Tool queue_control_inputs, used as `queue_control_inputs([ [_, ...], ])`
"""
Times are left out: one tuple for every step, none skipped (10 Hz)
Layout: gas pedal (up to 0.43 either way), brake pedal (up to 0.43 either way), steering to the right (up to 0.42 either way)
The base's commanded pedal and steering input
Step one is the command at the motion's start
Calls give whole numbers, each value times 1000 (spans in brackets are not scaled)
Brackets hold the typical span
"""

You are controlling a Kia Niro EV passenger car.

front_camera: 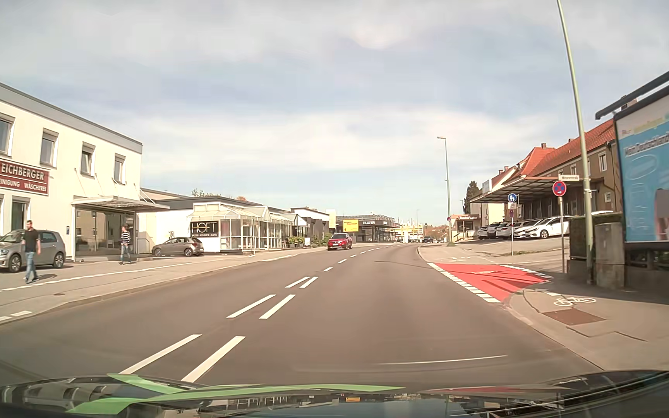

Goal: Follow the waypoints while adhering to traffic rules and regulations

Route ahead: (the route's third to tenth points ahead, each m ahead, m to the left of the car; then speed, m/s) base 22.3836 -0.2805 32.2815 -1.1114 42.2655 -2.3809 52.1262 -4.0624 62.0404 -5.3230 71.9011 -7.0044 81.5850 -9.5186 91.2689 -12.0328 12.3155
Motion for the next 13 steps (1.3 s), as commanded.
queue_control_inputs([
  [150, 0, 12],
  [138, 0, 13],
  [118, 0, 12],
  [87, 0, 12],
  [87, 0, 12],
  [87, 0, 13],
  [87, 0, 13],
  [87, 0, 14],
  [87, 0, 15],
  [87, 0, 15],
  [98, 0, 14],
  [98, 0, 15],
  [98, 0, 14],
])
